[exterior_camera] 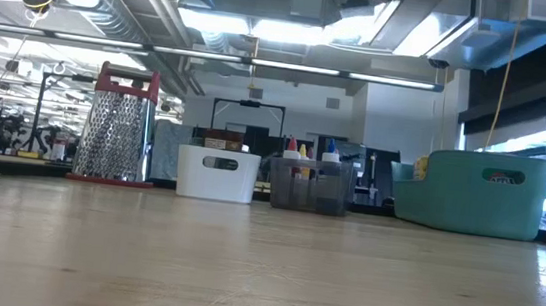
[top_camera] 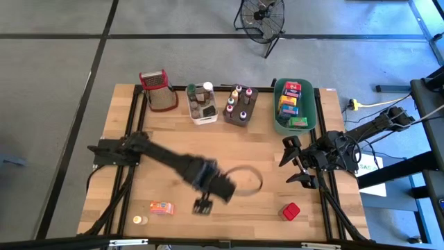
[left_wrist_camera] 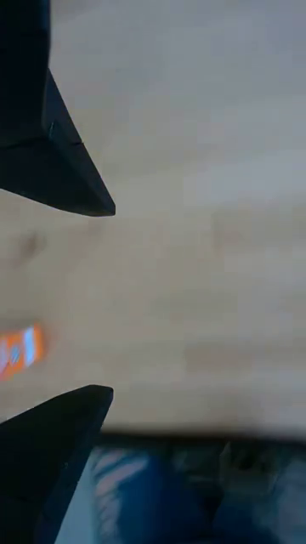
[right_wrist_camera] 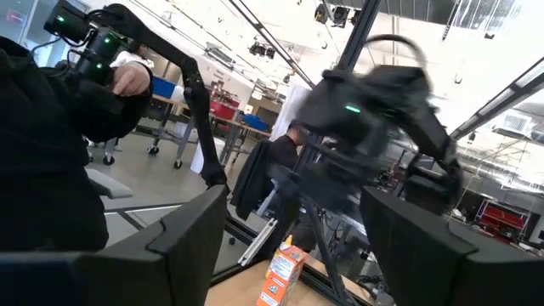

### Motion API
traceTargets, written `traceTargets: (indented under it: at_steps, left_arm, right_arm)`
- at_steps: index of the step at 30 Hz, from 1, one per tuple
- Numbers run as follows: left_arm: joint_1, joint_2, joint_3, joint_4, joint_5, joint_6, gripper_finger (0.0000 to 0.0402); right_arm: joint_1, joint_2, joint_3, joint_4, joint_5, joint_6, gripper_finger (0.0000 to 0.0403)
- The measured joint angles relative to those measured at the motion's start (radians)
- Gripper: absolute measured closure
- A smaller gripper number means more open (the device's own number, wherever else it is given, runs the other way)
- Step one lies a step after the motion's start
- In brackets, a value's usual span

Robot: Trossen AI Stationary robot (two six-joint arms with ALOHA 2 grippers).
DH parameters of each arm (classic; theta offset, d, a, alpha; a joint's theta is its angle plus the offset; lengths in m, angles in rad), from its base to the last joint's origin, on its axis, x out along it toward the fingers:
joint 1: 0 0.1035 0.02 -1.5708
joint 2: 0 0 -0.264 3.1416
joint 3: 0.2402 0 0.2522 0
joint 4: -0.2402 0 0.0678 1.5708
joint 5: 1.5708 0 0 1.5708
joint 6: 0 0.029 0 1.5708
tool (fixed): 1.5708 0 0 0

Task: Pick & Place Kitchen Items
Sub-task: Put the orange cereal box into the green bin

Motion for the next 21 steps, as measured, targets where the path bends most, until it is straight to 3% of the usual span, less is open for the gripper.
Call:
traceTargets:
  at_steps: [11,16,21]
  left_arm:
    - [-0.311,-0.004,0.0,0.0,-0.026,-0.105,0.0064]
    - [-0.391,-0.004,0.0,0.0,-0.11,-0.195,0.0064]
    - [-0.432,-0.004,0.0,0.0,-0.124,-0.291,0.0064]
  right_arm:
    - [0.0,0.0,0.0,0.002,0.001,0.0,0.013]
    - [0.0,0.0,0.0,0.002,0.002,0.0,0.013]
    - [0.0,0.0,0.0,0.002,0.003,0.0,0.013]
